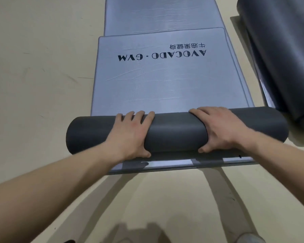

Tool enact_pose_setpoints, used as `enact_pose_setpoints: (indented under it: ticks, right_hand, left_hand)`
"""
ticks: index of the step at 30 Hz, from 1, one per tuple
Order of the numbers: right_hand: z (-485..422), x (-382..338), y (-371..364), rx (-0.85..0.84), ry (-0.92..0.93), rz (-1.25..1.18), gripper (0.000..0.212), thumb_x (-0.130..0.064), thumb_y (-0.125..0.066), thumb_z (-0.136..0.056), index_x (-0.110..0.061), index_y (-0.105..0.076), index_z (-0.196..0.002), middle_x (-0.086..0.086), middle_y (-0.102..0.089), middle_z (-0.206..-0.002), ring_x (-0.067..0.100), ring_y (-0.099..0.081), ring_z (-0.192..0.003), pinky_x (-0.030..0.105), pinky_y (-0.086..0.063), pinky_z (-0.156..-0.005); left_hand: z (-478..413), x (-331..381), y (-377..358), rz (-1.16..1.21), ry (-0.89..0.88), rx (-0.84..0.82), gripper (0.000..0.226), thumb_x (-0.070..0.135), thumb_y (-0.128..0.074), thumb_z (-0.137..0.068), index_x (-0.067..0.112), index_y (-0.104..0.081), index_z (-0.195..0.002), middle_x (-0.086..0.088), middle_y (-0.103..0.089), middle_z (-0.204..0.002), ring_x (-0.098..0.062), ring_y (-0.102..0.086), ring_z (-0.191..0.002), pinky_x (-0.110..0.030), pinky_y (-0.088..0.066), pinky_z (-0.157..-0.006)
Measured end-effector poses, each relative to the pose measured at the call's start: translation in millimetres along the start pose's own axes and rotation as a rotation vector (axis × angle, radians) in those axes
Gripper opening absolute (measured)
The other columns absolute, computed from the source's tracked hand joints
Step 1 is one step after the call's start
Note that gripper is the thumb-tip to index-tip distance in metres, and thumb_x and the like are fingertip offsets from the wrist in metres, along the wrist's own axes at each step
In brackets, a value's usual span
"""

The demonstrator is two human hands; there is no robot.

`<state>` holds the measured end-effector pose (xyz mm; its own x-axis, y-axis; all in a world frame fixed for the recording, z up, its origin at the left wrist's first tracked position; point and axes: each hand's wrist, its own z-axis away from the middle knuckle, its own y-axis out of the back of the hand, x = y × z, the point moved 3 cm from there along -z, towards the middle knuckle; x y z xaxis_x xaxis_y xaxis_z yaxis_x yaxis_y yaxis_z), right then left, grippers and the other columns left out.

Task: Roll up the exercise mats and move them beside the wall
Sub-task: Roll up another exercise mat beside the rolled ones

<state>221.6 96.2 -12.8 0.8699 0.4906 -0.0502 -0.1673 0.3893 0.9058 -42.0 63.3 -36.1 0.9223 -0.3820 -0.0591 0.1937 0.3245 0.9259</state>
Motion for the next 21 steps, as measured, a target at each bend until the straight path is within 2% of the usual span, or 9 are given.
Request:
enact_pose_setpoints:
  ticks: [2,5,8,11,14,15,18,20,21]
  right_hand:
    - [-10.4,2.4,11.9,-0.068,0.0,-0.013,0.134,-0.081,-0.077,-0.048,-0.029,-0.021,-0.159,0.0,-0.046,-0.151,0.027,-0.051,-0.13,0.044,-0.04,-0.11]
    - [-6.4,-4.3,2.6,0.092,-0.063,0.1,0.134,-0.08,-0.08,-0.049,-0.024,-0.023,-0.157,0.006,-0.045,-0.152,0.031,-0.047,-0.134,0.049,-0.035,-0.114]
    - [-2.1,-9.9,-8.1,0.204,-0.069,0.175,0.124,-0.074,-0.083,-0.051,-0.02,-0.031,-0.15,0.011,-0.051,-0.142,0.035,-0.052,-0.123,0.054,-0.041,-0.105]
    - [-10.4,-5.1,11.0,0.128,-0.021,0.189,0.112,-0.077,-0.077,-0.053,-0.026,-0.035,-0.143,0.004,-0.059,-0.123,0.029,-0.058,-0.102,0.045,-0.049,-0.09]
    - [-6.4,-11.9,14.3,-0.041,0.015,0.105,0.115,-0.079,-0.077,-0.048,-0.032,-0.034,-0.145,-0.004,-0.059,-0.118,0.024,-0.06,-0.101,0.041,-0.053,-0.087]
    - [-5.5,-14.6,14.0,-0.074,0.017,0.081,0.117,-0.079,-0.078,-0.047,-0.034,-0.033,-0.145,-0.005,-0.059,-0.118,0.024,-0.06,-0.102,0.042,-0.054,-0.087]
    - [-14.5,-12.1,23.5,-0.171,-0.009,0.012,0.12,-0.078,-0.083,-0.045,-0.036,-0.033,-0.145,-0.006,-0.059,-0.117,0.024,-0.061,-0.104,0.044,-0.053,-0.089]
    - [-18.0,-8.7,24.6,-0.163,-0.017,-0.003,0.126,-0.078,-0.084,-0.045,-0.035,-0.029,-0.15,-0.004,-0.057,-0.125,0.026,-0.059,-0.112,0.046,-0.05,-0.097]
    - [-15.6,-9.8,22.0,-0.097,-0.029,0.029,0.131,-0.079,-0.084,-0.046,-0.033,-0.025,-0.154,0.0,-0.054,-0.133,0.028,-0.056,-0.119,0.047,-0.046,-0.103]
  left_hand:
    - [-1.1,0.7,1.1,-0.015,-0.008,0.055,0.126,0.077,-0.076,-0.058,0.027,-0.015,-0.156,-0.005,-0.043,-0.15,-0.031,-0.05,-0.128,-0.052,-0.04,-0.109]
    - [-25.9,-19.7,22.1,0.166,-0.047,-0.097,0.125,0.078,-0.08,-0.057,0.031,-0.019,-0.155,-0.001,-0.052,-0.141,-0.028,-0.057,-0.117,-0.046,-0.048,-0.101]
    - [-35.2,-25.1,27.5,0.203,-0.048,-0.131,0.122,0.077,-0.081,-0.058,0.033,-0.022,-0.155,0.001,-0.055,-0.137,-0.026,-0.058,-0.116,-0.043,-0.05,-0.097]
    - [-29.2,-24.5,24.6,0.262,-0.045,-0.178,0.117,0.078,-0.082,-0.056,0.035,-0.029,-0.151,0.005,-0.058,-0.133,-0.022,-0.059,-0.113,-0.04,-0.05,-0.096]
    - [-11.6,-25.5,20.4,0.391,-0.022,-0.297,0.115,0.079,-0.081,-0.052,0.039,-0.032,-0.148,0.01,-0.059,-0.134,-0.019,-0.059,-0.114,-0.039,-0.048,-0.098]
    - [-2.2,-22.6,16.0,0.36,-0.001,-0.25,0.119,0.082,-0.077,-0.051,0.038,-0.029,-0.151,0.009,-0.057,-0.138,-0.021,-0.058,-0.118,-0.041,-0.048,-0.101]
    - [30.3,-1.6,-0.3,0.092,0.058,0.04,0.131,0.085,-0.069,-0.056,0.025,-0.017,-0.159,-0.003,-0.043,-0.153,-0.028,-0.048,-0.134,-0.047,-0.037,-0.115]
    - [29.2,-2.4,-0.6,0.057,0.024,0.075,0.132,0.084,-0.071,-0.056,0.023,-0.014,-0.159,-0.006,-0.041,-0.154,-0.031,-0.048,-0.134,-0.048,-0.037,-0.115]
    - [19.9,-9.4,5.1,0.098,0.005,0.045,0.132,0.084,-0.072,-0.056,0.024,-0.015,-0.158,-0.005,-0.043,-0.152,-0.03,-0.05,-0.13,-0.047,-0.039,-0.113]
